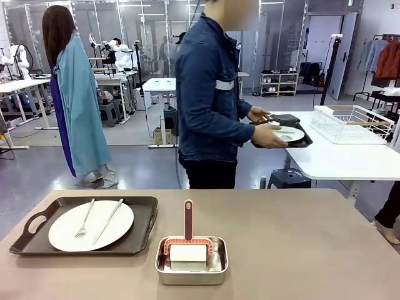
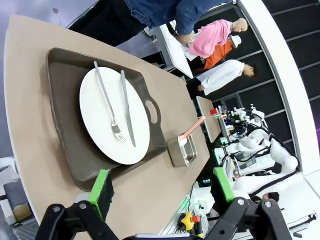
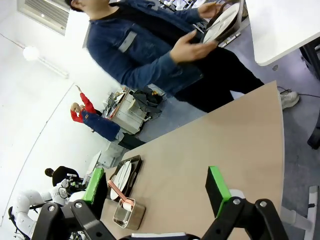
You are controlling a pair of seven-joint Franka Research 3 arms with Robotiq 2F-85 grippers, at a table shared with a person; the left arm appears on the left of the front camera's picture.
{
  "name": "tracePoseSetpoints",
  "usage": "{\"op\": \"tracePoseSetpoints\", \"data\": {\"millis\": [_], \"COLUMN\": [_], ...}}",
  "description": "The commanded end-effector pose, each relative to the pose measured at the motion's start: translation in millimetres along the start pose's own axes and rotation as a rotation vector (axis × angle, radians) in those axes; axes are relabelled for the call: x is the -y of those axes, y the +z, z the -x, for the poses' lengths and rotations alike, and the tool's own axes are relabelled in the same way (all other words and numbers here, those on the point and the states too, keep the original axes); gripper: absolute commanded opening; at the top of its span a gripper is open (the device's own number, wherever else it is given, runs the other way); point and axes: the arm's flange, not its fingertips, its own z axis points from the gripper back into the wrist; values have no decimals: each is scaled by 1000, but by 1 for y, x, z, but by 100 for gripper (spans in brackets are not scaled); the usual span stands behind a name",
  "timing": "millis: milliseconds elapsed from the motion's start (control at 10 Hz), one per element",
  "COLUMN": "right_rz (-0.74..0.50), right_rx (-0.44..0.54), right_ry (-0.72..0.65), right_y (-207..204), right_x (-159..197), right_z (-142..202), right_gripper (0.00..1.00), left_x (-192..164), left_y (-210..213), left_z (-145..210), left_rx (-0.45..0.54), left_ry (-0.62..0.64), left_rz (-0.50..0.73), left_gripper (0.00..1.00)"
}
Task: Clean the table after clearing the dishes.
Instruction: When the left (or right) Handle tray is removed, use the left hand (or right hand) to clean the left (or right) side of the table with the Lint Roller.
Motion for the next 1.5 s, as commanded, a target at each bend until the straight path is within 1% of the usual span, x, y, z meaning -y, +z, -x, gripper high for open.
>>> {"op": "tracePoseSetpoints", "data": {"millis": [0, 200, 300, 400, 600, 700, 900, 1000, 1100, 1200, 1300, 1400], "right_rz": [1, 0, 34, 20, 5, 11, -9, -32, -11, -48, -87, -83], "right_rx": [-6, 0, -52, -91, -313, -468, -727, -872, -1063, -1167, -1238, -1317], "right_ry": [-3, 0, 164, 302, 567, 723, 972, 1088, 1267, 1355, 1409, 1502], "right_y": [1, 0, -8, -39, -136, -196, -296, -347, -395, -434, -466, -490], "right_x": [-2, 0, -30, -64, -145, -190, -258, -285, -309, -323, -332, -335], "right_z": [0, 0, -12, -30, -52, -55, -43, -25, -2, 25, 54, 85], "right_gripper": [100, 100, 100, 100, 100, 100, 100, 100, 100, 100, 100, 100], "left_x": [4, 4, 4, 4, 4, 4, 4, 4, 4, 4, 4, 4], "left_y": [2, 2, 2, 2, 2, 2, 2, 2, 2, 2, 2, 2], "left_z": [-1, -1, -1, -1, -1, -1, -1, -1, -1, -1, -1, -1], "left_rx": [26, 26, 26, 26, 26, 26, 26, 26, 26, 26, 26, 26], "left_ry": [26, 26, 26, 26, 26, 26, 26, 26, 26, 26, 26, 26], "left_rz": [29, 29, 29, 29, 29, 29, 29, 29, 29, 29, 29, 29], "left_gripper": [100, 100, 100, 100, 100, 100, 100, 100, 100, 100, 100, 100]}}
